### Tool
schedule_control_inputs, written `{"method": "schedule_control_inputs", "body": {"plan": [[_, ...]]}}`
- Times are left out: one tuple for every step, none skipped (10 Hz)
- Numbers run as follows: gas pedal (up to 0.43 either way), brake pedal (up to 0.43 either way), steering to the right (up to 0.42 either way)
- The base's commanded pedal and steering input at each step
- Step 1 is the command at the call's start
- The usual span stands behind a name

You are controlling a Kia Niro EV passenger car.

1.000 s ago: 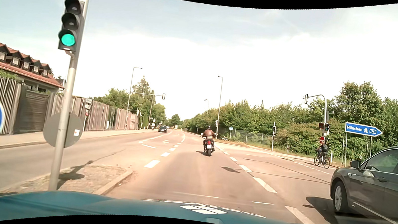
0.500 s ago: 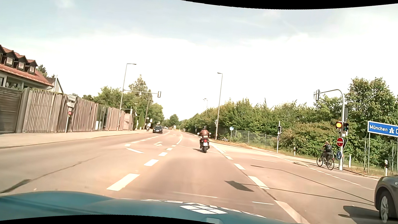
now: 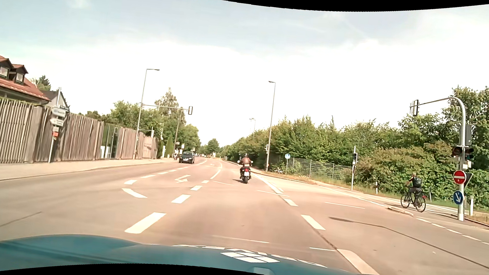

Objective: Follow the waypoints while adhering to traffic rules and regulations

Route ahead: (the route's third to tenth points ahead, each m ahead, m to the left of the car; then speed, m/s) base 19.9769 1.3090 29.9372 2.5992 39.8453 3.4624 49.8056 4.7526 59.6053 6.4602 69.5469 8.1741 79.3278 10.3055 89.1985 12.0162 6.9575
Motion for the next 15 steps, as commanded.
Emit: {"method": "schedule_control_inputs", "body": {"plan": [[0.441,0.0,-0.012],[0.441,0.0,-0.011],[0.441,0.0,-0.012],[0.441,0.0,-0.016],[0.441,0.0,-0.017],[0.441,0.0,-0.018],[0.441,0.0,-0.02],[0.441,0.0,-0.021],[0.441,0.0,-0.021],[0.441,0.0,-0.021],[0.429,0.0,-0.021],[0.421,0.0,-0.021],[0.39,0.0,-0.022],[0.37,0.0,-0.024],[0.35,0.0,-0.024]]}}
